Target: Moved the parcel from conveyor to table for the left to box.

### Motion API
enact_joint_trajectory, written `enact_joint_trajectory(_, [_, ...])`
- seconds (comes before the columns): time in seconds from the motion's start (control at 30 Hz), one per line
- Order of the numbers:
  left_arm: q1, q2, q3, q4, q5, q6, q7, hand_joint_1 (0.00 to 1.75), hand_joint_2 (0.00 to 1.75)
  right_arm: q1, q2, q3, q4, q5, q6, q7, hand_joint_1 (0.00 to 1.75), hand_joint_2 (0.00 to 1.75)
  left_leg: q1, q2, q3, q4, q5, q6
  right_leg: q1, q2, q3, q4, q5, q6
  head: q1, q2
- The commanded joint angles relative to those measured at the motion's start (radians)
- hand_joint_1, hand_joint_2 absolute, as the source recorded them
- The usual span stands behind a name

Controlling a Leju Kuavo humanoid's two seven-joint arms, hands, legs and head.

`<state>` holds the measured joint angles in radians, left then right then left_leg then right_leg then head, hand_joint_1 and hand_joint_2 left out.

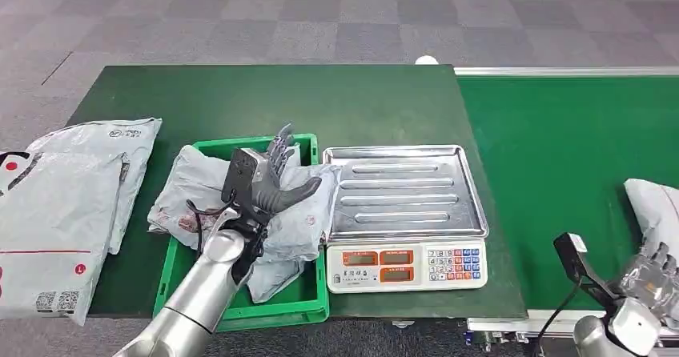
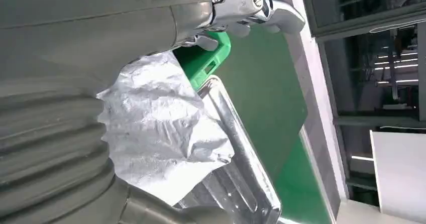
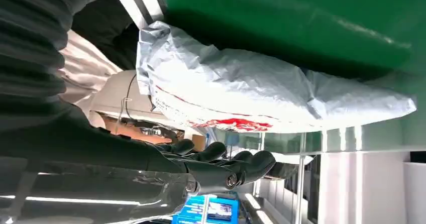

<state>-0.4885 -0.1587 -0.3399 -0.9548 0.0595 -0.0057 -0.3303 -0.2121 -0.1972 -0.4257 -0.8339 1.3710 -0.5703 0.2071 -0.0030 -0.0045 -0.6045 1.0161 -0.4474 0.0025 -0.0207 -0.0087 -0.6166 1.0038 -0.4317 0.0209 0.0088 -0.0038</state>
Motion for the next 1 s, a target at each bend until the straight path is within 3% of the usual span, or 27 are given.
enact_joint_trajectory(0.03, [-0.008,0.011,0.023,0.03,-0.003,-0.005,-0.001,0.0,1.75,-0.041,0.023,-0.016,0.015,0.014,0.022,0.016,0.0,1.75,0.001,0.003,0.003,-0.001,-0.001,-0.001,0.001,0.003,0.002,-0.001,0.0,-0.002,0.0,0.0])
enact_joint_trajectory(0.33, [-0.02,0.0,0.011,0.04,-0.006,-0.008,-0.003,0.0,1.75,-0.088,0.008,0.013,0.077,0.05,-0.004,0.053,0.0,1.75,0.001,0.003,0.002,-0.001,-0.001,-0.001,0.001,0.003,0.002,-0.001,0.0,-0.001,0.0,0.0])
enact_joint_trajectory(1.0, [-0.012,0.003,0.014,0.037,0.004,-0.008,-0.009,0.0,1.75,-0.024,0.011,-0.038,-0.013,0.013,0.019,0.044,0.0,1.75,0.001,0.002,0.004,-0.002,-0.001,-0.001,0.001,0.003,0.003,-0.002,0.0,-0.002,0.0,0.0])
